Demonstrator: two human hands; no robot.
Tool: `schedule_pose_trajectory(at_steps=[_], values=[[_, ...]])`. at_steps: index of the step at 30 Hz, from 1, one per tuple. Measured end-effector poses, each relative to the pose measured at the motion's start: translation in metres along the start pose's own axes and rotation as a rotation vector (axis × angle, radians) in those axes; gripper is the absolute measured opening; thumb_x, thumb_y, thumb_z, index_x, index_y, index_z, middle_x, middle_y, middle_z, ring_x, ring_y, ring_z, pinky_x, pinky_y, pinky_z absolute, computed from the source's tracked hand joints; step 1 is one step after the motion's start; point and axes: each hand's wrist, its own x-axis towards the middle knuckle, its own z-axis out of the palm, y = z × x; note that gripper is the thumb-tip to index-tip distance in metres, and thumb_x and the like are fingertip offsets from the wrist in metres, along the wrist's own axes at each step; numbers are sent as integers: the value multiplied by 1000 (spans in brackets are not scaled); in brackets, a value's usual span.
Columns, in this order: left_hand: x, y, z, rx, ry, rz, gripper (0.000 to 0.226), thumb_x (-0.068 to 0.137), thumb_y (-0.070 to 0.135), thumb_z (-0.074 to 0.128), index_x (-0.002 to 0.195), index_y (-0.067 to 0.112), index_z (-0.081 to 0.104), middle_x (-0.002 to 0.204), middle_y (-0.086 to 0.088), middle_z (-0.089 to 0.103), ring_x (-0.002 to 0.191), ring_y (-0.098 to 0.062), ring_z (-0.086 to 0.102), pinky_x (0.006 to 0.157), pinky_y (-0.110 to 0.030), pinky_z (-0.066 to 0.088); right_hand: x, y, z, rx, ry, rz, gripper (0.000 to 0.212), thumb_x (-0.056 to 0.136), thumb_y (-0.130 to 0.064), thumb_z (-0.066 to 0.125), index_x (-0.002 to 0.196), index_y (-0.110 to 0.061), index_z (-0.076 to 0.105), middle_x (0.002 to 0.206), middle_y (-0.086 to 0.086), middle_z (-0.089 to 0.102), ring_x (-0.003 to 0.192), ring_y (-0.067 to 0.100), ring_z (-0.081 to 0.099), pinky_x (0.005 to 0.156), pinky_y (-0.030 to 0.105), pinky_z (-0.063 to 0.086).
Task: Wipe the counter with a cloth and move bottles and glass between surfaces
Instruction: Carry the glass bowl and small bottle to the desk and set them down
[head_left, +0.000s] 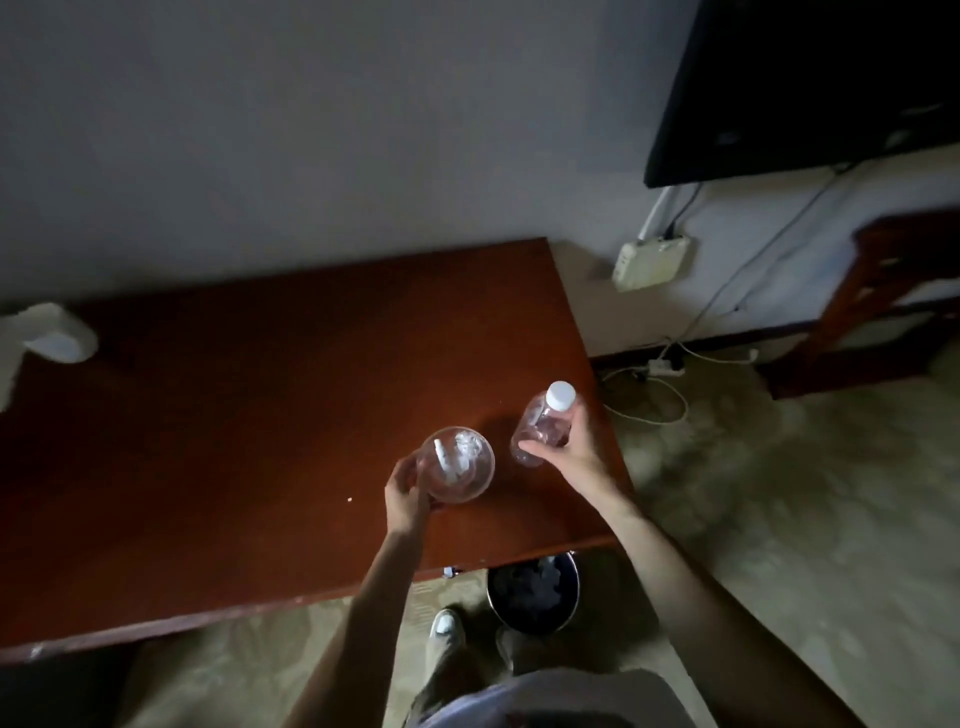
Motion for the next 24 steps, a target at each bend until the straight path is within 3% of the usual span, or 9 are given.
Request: schedule_pose_trajectory(at_steps=[2, 4, 7, 12, 15, 17, 24], values=[[18, 6, -1, 60, -47, 29, 26, 99, 21, 54, 121, 8, 60, 112, -16, 64, 78, -22, 66, 42, -24, 53, -1, 1, 9, -30, 79, 38, 85, 64, -6, 86, 135, -6, 39, 118, 5, 57, 109, 19, 57, 99, 29, 44], [33, 9, -2, 105, -76, 37, 25, 100, 17, 52, 121, 6, 59, 107, -14, 63, 73, -19, 65, 40, -23, 52, -2, 3, 18, -49, 126, 45, 83, 63, -7, 87, 133, -6, 43, 118, 5, 58, 108, 18, 58, 95, 23, 45], [47, 13, -4, 122, -132, 18, 16, 100, 18, 52, 115, 11, 57, 99, -4, 62, 73, -15, 64, 43, -24, 55, -2, 7, 27, -115, 188, 19, 79, 58, -16, 90, 126, -12, 49, 116, 3, 60, 106, 15, 58, 94, 24, 45], [66, 12, -4, 186, -170, -21, 25, 100, 25, 54, 119, 10, 54, 96, -2, 61, 73, -14, 63, 45, -24, 55, -3, 9, 38, -126, 228, 4, 70, 57, -20, 90, 117, -17, 54, 105, -4, 63, 91, 0, 59, 77, 3, 39], [71, 11, 0, 186, -162, -50, 30, 99, 23, 54, 123, 4, 53, 97, -4, 59, 72, -14, 62, 44, -25, 56, -4, 11, 40, -121, 256, 18, 66, 56, -22, 90, 112, -19, 55, 101, -7, 65, 89, -3, 59, 77, 10, 43], [75, 8, 1, 209, -179, -52, 28, 100, 20, 53, 124, 5, 53, 99, -4, 59, 72, -14, 62, 44, -24, 57, -5, 12, 41, -120, 260, 22, 65, 57, -20, 90, 111, -21, 54, 101, -8, 64, 88, -6, 58, 75, 8, 41], [81, 3, -3, 262, -222, -47, 39, 97, 31, 57, 126, 5, 53, 118, -18, 63, 93, -34, 69, 50, -30, 60, -4, 12, 42, -136, 275, 5, 70, 56, -20, 90, 116, -19, 54, 105, -6, 63, 90, -2, 56, 73, 2, 39]])
